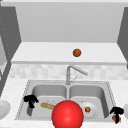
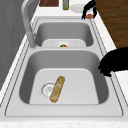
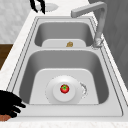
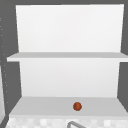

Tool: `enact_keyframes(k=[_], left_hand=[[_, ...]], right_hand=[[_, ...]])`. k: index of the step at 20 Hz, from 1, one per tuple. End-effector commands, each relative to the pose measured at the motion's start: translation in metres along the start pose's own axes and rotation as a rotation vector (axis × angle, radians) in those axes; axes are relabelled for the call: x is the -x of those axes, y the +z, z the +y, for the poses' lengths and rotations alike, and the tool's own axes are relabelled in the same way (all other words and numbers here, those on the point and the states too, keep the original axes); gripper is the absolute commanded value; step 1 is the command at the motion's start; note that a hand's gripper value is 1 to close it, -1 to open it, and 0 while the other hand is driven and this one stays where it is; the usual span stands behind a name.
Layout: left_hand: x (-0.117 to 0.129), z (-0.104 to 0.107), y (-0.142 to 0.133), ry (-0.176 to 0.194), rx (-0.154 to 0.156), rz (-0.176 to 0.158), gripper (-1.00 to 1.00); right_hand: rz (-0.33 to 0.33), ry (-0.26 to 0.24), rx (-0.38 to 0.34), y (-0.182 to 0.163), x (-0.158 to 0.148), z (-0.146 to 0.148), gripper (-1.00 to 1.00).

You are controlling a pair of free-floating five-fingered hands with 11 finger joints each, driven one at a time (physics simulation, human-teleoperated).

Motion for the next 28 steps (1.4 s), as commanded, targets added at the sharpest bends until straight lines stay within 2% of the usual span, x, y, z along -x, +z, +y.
enact_keyframes(k=[1,4,8,12,15,21,28], left_hand=[[0.000,0.000,0.000,0.000,0.000,0.000,0.00],[0.000,0.000,0.000,0.000,0.000,0.000,0.00],[0.000,0.000,0.000,0.000,0.000,0.000,0.00],[0.000,0.000,0.000,0.000,0.000,0.000,0.00],[0.000,0.000,0.000,0.000,0.000,0.000,0.00],[0.000,0.000,0.000,0.000,0.000,0.000,0.00],[0.000,0.000,0.000,0.000,0.000,0.000,0.00]], right_hand=[[-0.016,0.011,0.035,0.004,0.009,0.016,1.00],[-0.033,-0.004,0.083,0.015,0.018,0.017,1.00],[-0.052,-0.046,0.185,0.026,0.027,0.020,1.00],[-0.053,-0.070,0.228,0.028,0.030,0.017,1.00],[-0.042,-0.086,0.226,0.034,0.036,0.006,1.00],[-0.024,-0.080,0.190,0.052,0.042,-0.021,1.00],[-0.035,-0.085,0.174,0.060,0.066,-0.046,1.00]])
